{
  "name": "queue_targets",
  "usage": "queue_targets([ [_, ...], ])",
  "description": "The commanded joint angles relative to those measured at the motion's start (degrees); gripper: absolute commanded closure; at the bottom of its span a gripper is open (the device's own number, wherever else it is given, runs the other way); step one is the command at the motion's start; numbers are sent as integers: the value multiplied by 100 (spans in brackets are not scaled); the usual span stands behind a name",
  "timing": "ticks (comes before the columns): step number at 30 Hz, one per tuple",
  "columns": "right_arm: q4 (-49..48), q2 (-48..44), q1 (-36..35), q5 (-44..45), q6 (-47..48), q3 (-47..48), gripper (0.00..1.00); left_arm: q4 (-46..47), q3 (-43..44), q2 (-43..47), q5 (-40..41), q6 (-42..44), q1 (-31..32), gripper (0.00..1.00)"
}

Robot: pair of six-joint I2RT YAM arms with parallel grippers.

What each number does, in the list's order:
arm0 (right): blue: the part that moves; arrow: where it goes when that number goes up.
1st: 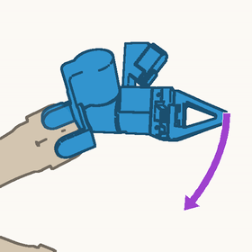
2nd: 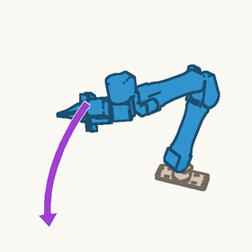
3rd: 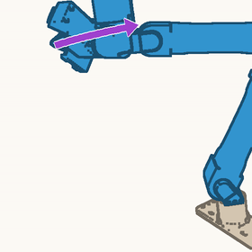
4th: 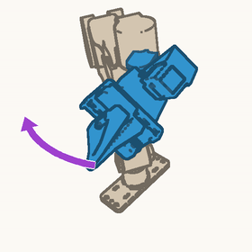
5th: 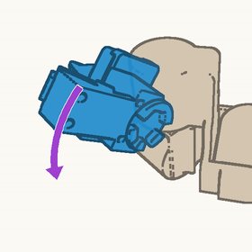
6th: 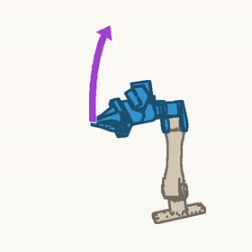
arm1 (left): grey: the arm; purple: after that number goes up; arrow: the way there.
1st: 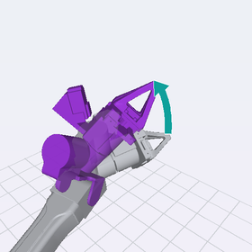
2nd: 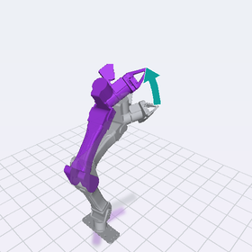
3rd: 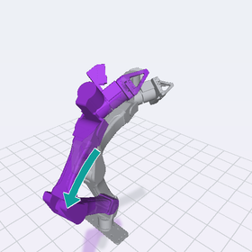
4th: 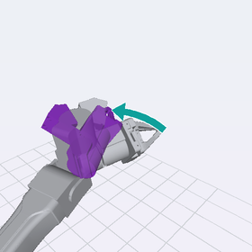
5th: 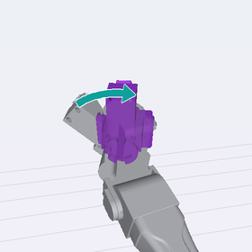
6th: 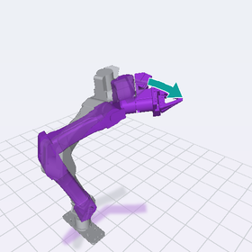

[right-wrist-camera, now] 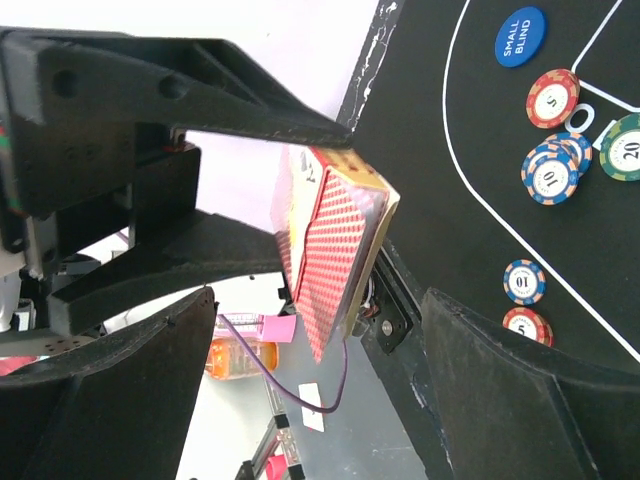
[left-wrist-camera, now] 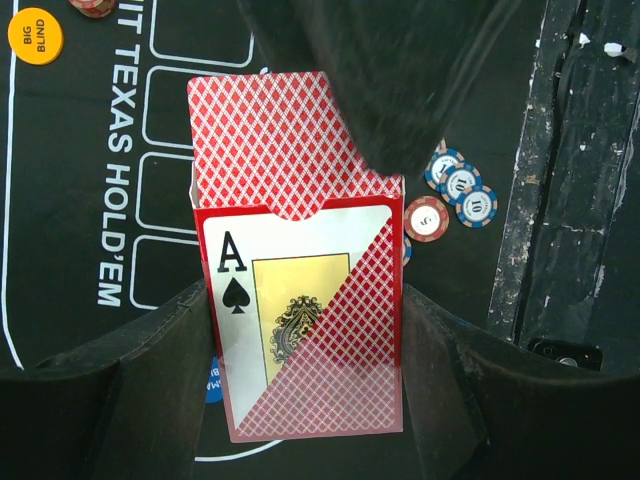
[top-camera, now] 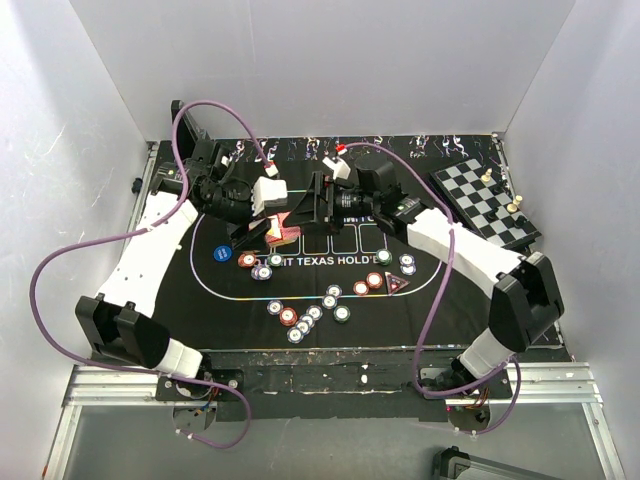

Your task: Distribute texas hold em gaming equipment

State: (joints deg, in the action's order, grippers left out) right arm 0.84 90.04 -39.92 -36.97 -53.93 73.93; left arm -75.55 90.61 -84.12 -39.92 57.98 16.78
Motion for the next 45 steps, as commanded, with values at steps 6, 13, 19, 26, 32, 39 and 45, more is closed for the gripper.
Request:
queue_targets([
  [6,-637,462,-139,-82,-363,210,10,32,440,-52,-24,-225,142,100],
  [13,-1735,611,-147,-372,-1145,-115,34,110,414,-70,-16,-313,256,100],
  [19,-2351,761,-147,-592,-1673,-335,64,225,431,-43,28,-392,282,100],
  [26,-2659,743,-147,-645,-1875,-502,75,356,510,-96,125,-506,291,100],
  [32,-3449,813,-130,-750,-2455,-757,97,628,572,-79,222,-849,291,2],
  [39,-3828,796,-25,-777,-2675,-950,99,1243,624,176,46,-1752,291,2],
  [45,-3890,638,63,-768,-2649,-1117,99,2246,643,685,178,-3239,247,2],
])
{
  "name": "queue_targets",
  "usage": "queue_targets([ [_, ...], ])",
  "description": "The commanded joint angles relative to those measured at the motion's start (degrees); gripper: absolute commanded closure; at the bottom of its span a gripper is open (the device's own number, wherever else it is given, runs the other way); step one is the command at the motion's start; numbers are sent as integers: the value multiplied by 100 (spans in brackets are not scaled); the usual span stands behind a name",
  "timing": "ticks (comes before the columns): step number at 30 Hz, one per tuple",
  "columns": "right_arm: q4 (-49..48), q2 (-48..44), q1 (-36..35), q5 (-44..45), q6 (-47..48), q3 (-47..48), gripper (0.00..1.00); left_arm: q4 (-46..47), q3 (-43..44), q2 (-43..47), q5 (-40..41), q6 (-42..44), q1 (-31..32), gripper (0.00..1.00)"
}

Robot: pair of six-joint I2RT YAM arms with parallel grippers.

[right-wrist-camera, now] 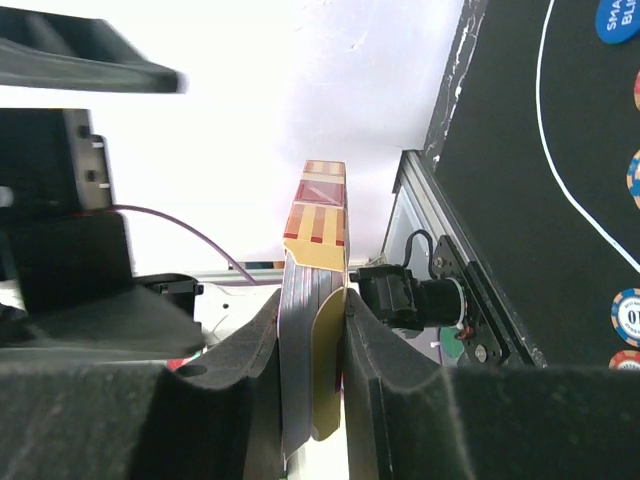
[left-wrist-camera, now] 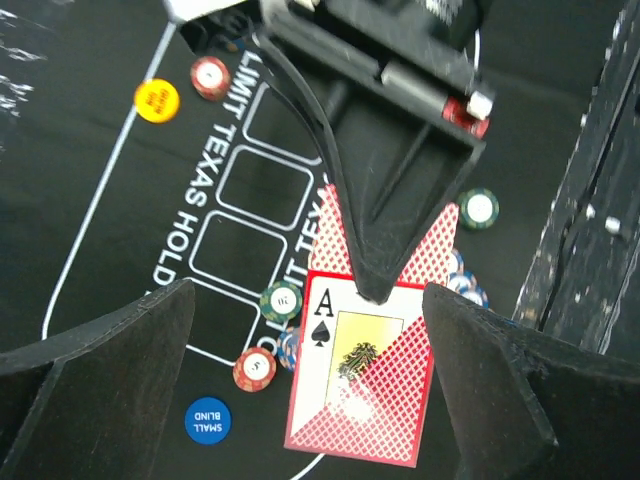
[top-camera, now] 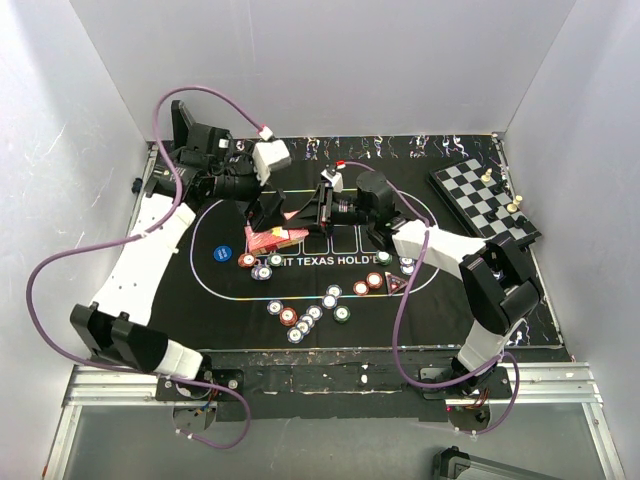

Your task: Distribute texas hold em gaming equipment

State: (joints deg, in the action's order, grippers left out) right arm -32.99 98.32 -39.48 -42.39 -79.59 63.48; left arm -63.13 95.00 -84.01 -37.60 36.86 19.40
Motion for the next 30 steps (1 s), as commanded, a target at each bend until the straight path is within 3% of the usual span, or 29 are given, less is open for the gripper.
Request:
queue_targets([
  [1,-524,-217,37,-226,-65,-116,99,1161,99,797,24,-1381,-6,2],
  [3,-533,-278,72,-217,-65,-169,99,1242,-305,1017,280,-1420,-15,2],
  [7,-498,-375,90,-217,-57,-152,99,865,-1017,1316,-334,-401,-24,2],
  [13,-480,-454,64,-287,-83,-126,99,1040,-2011,1792,-1169,778,-208,4],
  [24,-173,-551,46,-428,172,41,99,180,-1222,641,-1715,2105,-507,2],
  [30,-172,-472,55,-542,155,270,99,-76,-1133,411,-1645,2361,-551,2],
])
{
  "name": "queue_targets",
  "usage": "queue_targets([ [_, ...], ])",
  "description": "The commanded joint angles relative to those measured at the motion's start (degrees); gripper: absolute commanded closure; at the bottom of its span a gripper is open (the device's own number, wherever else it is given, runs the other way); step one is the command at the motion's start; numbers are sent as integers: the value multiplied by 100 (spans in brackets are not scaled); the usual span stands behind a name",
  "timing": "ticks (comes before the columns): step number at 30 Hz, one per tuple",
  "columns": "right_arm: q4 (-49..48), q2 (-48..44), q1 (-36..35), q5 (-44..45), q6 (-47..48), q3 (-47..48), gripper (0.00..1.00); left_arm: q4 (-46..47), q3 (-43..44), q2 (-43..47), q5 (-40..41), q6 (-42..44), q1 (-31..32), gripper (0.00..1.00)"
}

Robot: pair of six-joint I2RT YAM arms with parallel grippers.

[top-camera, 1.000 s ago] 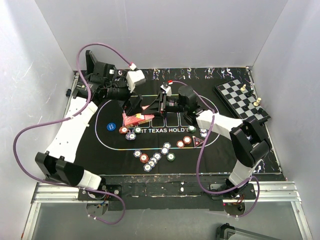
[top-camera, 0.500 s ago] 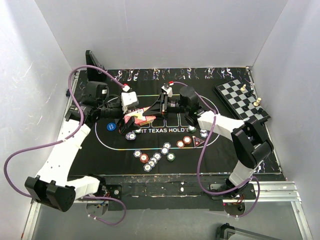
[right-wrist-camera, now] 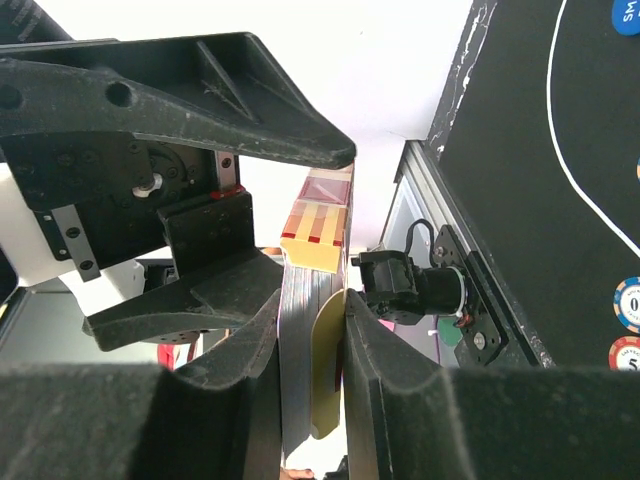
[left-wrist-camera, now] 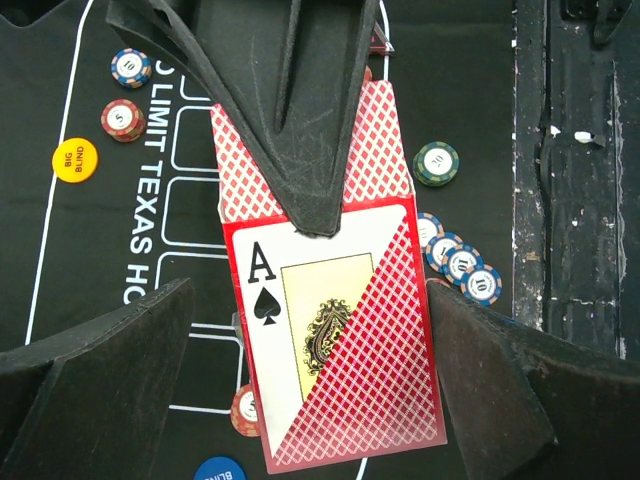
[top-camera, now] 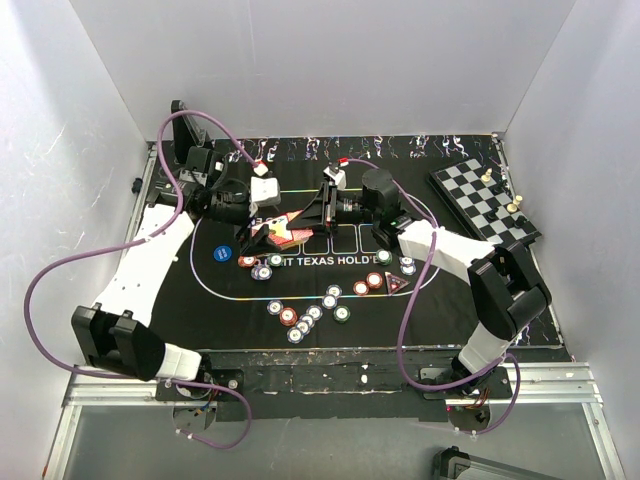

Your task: Distribute texas hold em gaming equipment

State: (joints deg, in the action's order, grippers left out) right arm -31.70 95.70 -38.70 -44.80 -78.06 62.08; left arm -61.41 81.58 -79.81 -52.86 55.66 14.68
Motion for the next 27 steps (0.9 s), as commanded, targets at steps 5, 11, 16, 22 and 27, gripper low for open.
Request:
queue_targets([
  [5,-301,-166,3,-302,-25,436,99,-258,42,141,-40,622,-88,2],
  [11,-328,-78,11,-188,-95,454,99,119,-133,343,162,367,-97,2],
  [16,-214,-34,-24,49,-166,401,99,401,-257,352,610,157,-53,8],
  [22,-161,63,-138,103,-174,550,99,331,-292,291,505,217,-9,6],
  [27,-126,45,-147,155,-148,524,99,191,-309,282,382,392,26,5],
])
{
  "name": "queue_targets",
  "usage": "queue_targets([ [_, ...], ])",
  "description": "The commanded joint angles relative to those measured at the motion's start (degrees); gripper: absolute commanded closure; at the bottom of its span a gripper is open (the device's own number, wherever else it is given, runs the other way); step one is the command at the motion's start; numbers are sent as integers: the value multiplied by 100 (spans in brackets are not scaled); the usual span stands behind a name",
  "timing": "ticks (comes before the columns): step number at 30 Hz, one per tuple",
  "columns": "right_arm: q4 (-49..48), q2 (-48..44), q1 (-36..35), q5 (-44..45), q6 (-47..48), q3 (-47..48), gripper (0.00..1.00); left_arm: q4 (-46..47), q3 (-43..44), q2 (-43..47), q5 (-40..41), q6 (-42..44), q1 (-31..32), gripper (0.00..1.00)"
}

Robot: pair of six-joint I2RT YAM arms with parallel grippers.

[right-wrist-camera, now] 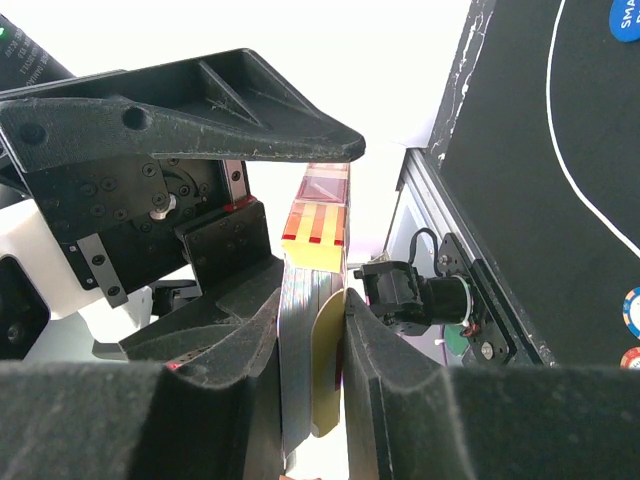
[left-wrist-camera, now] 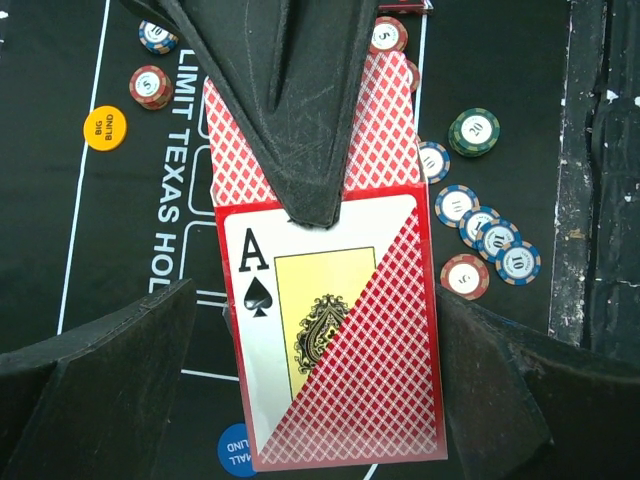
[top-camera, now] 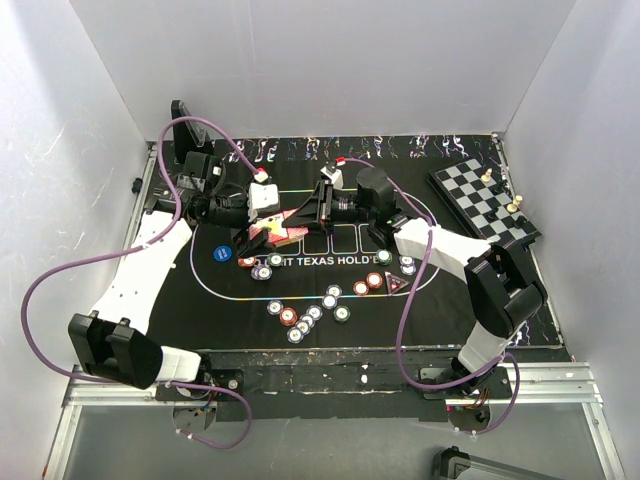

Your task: Distribute texas hold em gaming equipment

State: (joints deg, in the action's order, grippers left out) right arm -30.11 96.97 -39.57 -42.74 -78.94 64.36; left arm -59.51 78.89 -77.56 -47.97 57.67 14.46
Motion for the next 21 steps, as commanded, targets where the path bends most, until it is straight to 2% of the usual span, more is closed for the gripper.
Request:
queue_targets([
  [1,-285,-82,-59,-24,-60,288,99,-69,-23,48,-108,262,57,4],
  [5,-259,-117,-59,38,-52,226,99,-438,153,-92,-11,464,57,4],
  [9,-232,-99,-68,82,-34,209,99,-448,118,-58,103,579,66,15],
  [11,-250,-82,-77,73,-43,191,99,-457,144,-66,103,579,66,25],
  [15,-259,-29,-95,73,-34,165,98,-396,241,-31,16,544,66,55],
  [16,-267,-20,-95,73,-34,156,96,-308,241,4,15,465,66,62],
  [18,-259,-20,-86,55,-8,130,87,-246,223,56,-11,438,66,70],
  [21,-14,-99,-86,29,211,129,72,-246,118,127,-20,377,66,75],
])
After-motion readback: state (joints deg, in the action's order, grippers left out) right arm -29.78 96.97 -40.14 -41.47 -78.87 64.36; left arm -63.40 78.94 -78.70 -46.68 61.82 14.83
